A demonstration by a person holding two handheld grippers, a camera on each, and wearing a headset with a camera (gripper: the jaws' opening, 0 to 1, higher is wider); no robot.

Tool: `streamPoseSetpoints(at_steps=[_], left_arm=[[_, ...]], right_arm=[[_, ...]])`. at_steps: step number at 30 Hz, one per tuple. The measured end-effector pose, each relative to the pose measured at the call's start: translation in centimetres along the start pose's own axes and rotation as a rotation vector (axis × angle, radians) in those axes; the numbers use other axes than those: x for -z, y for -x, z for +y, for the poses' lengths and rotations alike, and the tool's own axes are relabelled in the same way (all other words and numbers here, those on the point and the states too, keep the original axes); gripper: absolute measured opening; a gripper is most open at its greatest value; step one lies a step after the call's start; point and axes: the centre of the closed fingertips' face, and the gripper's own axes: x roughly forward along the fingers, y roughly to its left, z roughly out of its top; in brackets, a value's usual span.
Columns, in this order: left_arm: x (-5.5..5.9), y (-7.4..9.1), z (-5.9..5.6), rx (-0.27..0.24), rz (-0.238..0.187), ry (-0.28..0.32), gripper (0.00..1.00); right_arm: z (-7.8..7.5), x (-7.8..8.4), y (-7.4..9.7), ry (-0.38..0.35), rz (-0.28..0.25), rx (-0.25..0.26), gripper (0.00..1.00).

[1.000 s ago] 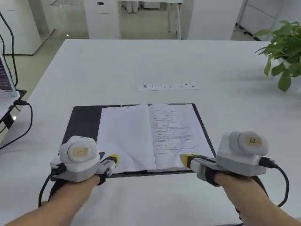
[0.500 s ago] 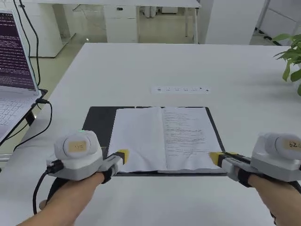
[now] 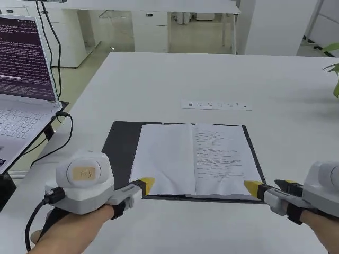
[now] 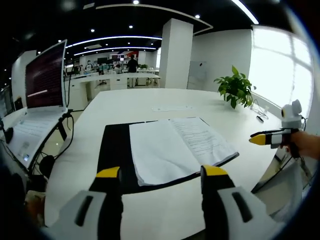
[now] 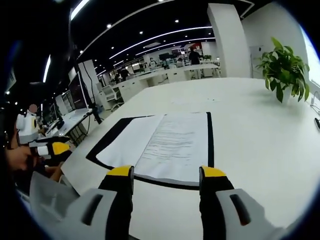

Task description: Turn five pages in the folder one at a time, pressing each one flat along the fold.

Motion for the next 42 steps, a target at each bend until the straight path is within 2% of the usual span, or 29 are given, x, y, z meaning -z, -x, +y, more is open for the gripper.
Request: streamPoseSetpoints(at_steps=[7, 13, 16, 19, 22, 26, 30, 35, 42], left_arm=[[0.0, 0.8, 0.1, -0.012, -0.013, -0.002, 0.78], [-0.1, 1.2, -0.5, -0.008, -0.032, -0.055, 0.96], [0.1, 1.3, -0.5, -0.001, -0.022, -0.088, 0.99], [0.3, 1.4, -0.4, -0.001, -0.015, -0.094, 0.99], [0.5, 1.7, -0.3, 0.007, -0.014, -0.072, 0.99], [0.6, 1.9, -0.2, 0.005, -0.010, -0.116, 0.99], [0.3, 1.8, 0.0, 0.012, -0.014, -0.126, 0.99], [0.2, 0.8, 0.1, 0.024, 0.003, -0.163, 0.99], [-0.1, -0.8, -0.6, 0.060, 0.011, -0.179, 0.99]], right_arm=[[-0.1, -0.1, 0.3, 0.028, -0.018, -0.017, 0.66], [0.7, 0.1, 0.3, 0.101, -0.033, -0.049, 0.88], [1.0, 0.2, 0.2, 0.112, -0.031, -0.063, 0.96], [1.4, 0.2, 0.2, 0.092, -0.036, -0.082, 0.99], [1.8, 0.2, 0.4, 0.091, -0.041, -0.093, 1.00], [2.0, 0.3, 0.3, 0.106, -0.034, -0.096, 1.00], [2.1, 0.3, 0.2, 0.098, -0.032, -0.095, 1.00], [2.0, 0.4, 0.3, 0.094, -0.031, -0.087, 1.00], [2.0, 0.6, 0.7, 0.091, -0.036, -0.073, 0.99]])
